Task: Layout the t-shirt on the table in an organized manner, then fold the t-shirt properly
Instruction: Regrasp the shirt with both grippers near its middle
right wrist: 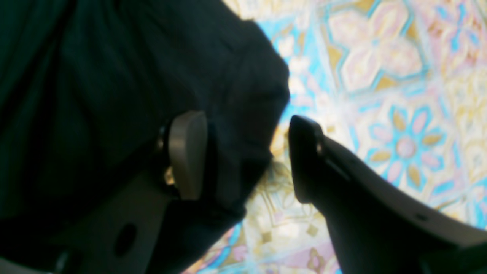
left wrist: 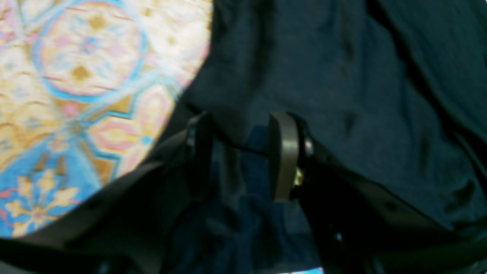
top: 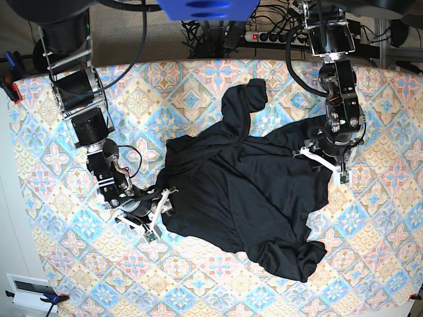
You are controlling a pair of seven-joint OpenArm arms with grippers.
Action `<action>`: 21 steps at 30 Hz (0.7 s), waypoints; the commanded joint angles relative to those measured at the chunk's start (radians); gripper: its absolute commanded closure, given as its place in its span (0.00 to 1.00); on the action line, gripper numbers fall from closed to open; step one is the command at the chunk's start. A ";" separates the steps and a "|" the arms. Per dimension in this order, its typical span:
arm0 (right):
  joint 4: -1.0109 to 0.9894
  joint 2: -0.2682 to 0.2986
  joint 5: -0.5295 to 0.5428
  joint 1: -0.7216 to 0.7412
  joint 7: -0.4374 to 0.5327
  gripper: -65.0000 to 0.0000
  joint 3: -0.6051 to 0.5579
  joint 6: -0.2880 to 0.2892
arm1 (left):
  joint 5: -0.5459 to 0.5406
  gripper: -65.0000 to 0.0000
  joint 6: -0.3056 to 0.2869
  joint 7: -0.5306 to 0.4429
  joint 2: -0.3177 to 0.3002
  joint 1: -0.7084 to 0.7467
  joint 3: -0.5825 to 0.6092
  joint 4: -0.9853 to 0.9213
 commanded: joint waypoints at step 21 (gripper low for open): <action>-0.138 -0.072 0.006 0.037 0.149 0.50 0.001 -0.003 | -0.081 0.63 0.004 -0.019 -0.018 0.013 -0.004 0.020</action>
